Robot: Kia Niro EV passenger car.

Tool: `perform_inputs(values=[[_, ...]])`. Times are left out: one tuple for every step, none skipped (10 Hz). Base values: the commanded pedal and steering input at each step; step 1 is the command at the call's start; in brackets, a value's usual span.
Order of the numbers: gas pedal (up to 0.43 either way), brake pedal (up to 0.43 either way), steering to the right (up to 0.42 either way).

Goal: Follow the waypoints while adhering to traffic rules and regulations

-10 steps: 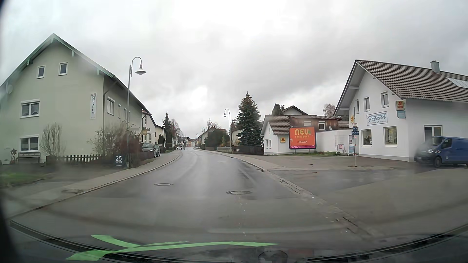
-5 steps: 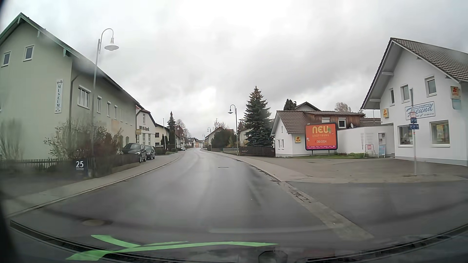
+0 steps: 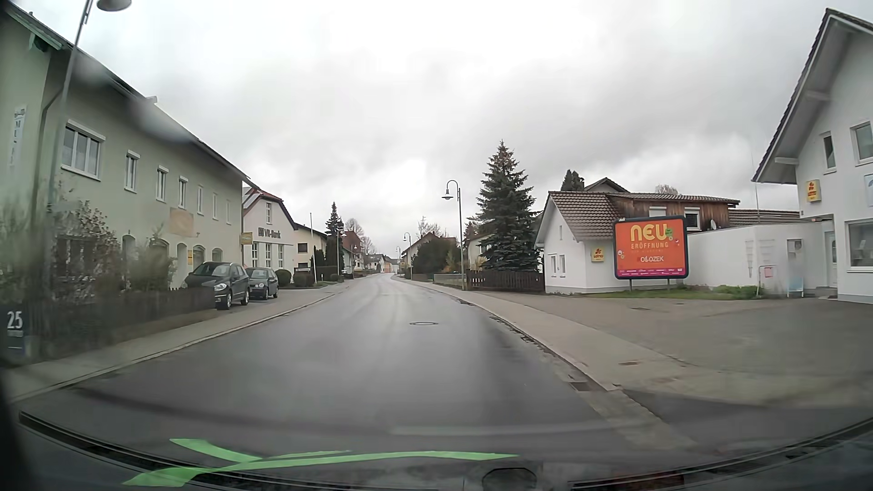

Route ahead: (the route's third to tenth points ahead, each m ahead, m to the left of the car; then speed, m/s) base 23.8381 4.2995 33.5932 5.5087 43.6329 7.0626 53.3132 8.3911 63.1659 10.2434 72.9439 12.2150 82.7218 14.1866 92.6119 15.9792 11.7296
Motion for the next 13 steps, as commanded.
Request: perform_inputs(values=[[0.110,0.000,-0.038],[0.118,0.000,-0.038],[0.118,0.000,-0.038],[0.118,0.000,-0.038],[0.118,0.000,-0.038],[0.118,0.000,-0.038],[0.118,0.000,-0.038],[0.118,0.000,-0.038],[0.118,0.000,-0.037],[0.118,0.000,-0.034],[0.118,0.000,-0.033],[0.110,0.000,-0.032],[0.098,0.000,-0.027]])
